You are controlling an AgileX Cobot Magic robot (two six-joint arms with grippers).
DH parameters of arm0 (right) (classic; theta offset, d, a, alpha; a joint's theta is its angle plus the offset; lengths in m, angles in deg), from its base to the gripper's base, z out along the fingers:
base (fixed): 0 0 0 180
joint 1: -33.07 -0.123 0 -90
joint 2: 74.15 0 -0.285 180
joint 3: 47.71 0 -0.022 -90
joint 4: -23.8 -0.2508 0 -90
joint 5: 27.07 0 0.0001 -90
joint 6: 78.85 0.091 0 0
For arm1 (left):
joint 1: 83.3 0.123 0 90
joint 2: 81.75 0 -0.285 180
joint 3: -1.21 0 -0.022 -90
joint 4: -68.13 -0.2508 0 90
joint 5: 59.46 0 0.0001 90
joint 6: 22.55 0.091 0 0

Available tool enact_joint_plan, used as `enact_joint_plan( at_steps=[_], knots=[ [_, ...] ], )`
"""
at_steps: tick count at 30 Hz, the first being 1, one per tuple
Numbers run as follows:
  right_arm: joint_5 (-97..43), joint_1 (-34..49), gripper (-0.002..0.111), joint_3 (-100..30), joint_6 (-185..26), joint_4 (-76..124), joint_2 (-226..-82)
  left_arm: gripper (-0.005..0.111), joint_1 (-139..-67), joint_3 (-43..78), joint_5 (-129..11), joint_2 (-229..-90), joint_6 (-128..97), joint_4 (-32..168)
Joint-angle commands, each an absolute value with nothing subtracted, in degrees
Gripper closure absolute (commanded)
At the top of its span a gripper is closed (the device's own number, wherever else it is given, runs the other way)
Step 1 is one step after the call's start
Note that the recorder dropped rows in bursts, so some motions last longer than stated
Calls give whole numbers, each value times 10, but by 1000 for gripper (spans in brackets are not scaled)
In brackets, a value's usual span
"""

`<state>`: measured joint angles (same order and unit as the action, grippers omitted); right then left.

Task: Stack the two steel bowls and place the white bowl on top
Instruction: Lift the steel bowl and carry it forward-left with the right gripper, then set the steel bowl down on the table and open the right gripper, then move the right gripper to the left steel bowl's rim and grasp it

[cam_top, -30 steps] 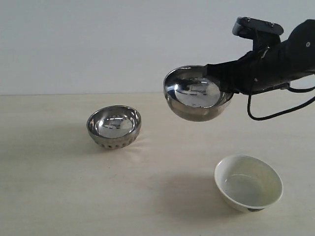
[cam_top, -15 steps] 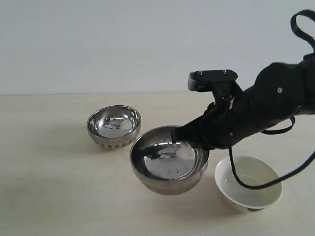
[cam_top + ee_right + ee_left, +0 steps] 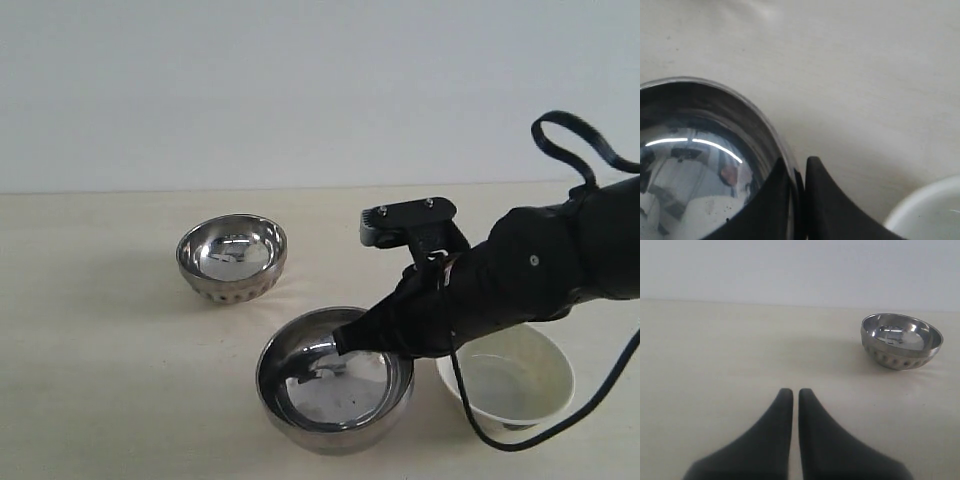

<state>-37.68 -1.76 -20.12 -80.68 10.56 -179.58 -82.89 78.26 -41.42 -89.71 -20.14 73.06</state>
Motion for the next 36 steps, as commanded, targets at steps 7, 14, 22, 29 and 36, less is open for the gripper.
enact_joint_plan(
  at_steps=[7, 14, 22, 29, 36],
  knots=[
    [-324, -19, 107, -198, -823, 108, -1826, 103, -832, 784, -419, -895, -204, 731],
    [-310, -21, 107, -198, -822, 108, -1844, 103, -832, 784, -419, -895, -204, 731],
    [-294, -21, 62, -198, -823, 108, -1843, 103, -832, 784, -419, -895, -204, 731],
    [-259, -21, 35, -211, -836, 108, -1834, 103, -832, 784, -419, -895, -204, 731],
    [-300, -21, 35, -336, -769, 107, -1828, 103, -832, 784, -419, -895, -204, 731]
  ],
)
